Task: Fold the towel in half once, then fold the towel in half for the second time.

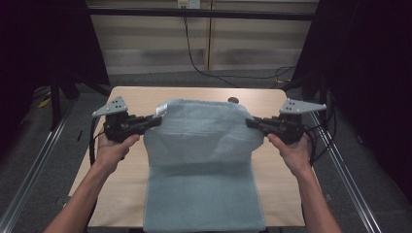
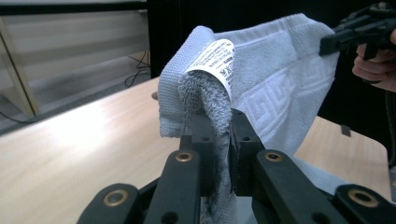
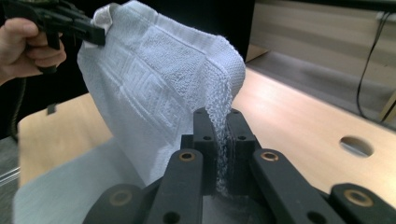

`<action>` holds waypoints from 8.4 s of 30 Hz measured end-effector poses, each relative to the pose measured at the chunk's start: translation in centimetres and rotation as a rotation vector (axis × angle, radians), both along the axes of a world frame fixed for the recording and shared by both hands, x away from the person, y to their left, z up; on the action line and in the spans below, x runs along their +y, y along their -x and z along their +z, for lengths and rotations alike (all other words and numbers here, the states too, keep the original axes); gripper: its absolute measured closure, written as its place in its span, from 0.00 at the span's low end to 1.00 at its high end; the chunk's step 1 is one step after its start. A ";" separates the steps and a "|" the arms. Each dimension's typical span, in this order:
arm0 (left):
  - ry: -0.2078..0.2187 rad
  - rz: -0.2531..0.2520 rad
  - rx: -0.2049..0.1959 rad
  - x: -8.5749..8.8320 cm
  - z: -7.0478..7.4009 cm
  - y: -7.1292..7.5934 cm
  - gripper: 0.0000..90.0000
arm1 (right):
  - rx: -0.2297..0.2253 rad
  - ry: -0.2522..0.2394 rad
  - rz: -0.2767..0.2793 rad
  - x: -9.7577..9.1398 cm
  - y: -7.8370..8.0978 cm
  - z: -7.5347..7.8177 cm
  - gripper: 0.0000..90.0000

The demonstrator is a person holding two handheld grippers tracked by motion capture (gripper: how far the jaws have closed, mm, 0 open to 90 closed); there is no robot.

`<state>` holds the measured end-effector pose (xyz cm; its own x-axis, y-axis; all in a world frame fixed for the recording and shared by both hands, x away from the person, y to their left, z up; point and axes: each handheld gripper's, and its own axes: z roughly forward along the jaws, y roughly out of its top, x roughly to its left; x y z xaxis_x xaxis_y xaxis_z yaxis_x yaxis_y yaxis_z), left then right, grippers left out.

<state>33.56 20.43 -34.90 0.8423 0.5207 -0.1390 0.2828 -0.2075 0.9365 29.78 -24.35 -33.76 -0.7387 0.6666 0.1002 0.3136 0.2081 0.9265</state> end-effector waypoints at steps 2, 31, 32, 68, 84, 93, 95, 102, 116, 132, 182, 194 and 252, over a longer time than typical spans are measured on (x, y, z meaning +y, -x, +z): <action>-0.011 -0.014 0.001 -0.2 -0.3 1.1 0.93 | 0.005 0.020 0.012 0.4 1.0 -0.5 0.95; -0.277 -0.076 0.329 0.0 -15.0 7.7 0.91 | 0.366 0.217 0.059 2.6 7.7 -15.3 0.95; -0.270 -0.068 0.330 -0.1 -15.1 7.4 0.91 | 0.352 0.245 0.058 2.8 7.6 -15.2 0.95; -0.166 0.222 0.344 -0.1 -16.4 -10.4 0.92 | 0.367 0.188 -0.147 4.8 -10.3 -16.3 0.95; -0.172 0.244 0.313 -0.7 -15.6 -11.8 0.93 | 0.350 0.124 -0.211 4.3 -12.6 -15.9 0.95; -0.003 0.180 0.200 0.5 -8.9 -9.4 0.93 | 0.177 -0.027 -0.173 2.3 -10.4 -9.2 0.95; 0.006 0.156 0.163 0.6 -6.9 -8.4 0.93 | 0.142 -0.037 -0.164 2.1 -9.7 -7.5 0.95; 0.044 0.106 0.063 0.6 -1.7 -5.0 0.93 | 0.030 -0.086 -0.134 1.3 -7.1 -2.3 0.95; -0.020 0.035 0.128 1.2 -7.5 2.7 0.92 | 0.110 -0.046 -0.024 1.2 0.1 -6.2 0.95; -0.151 -0.068 0.247 2.2 -13.5 8.4 0.87 | 0.278 0.025 0.043 1.4 8.1 -13.0 0.85; -0.250 0.068 0.268 1.0 -15.7 -0.2 0.70 | 0.329 0.237 -0.038 4.5 0.2 -16.3 0.51; -0.267 0.028 0.284 1.5 -15.3 3.0 0.69 | 0.349 0.254 0.016 4.8 3.8 -15.9 0.51; -0.287 0.118 0.273 2.3 -15.7 -4.3 0.65 | 0.313 0.240 -0.069 1.5 -5.5 -16.7 0.72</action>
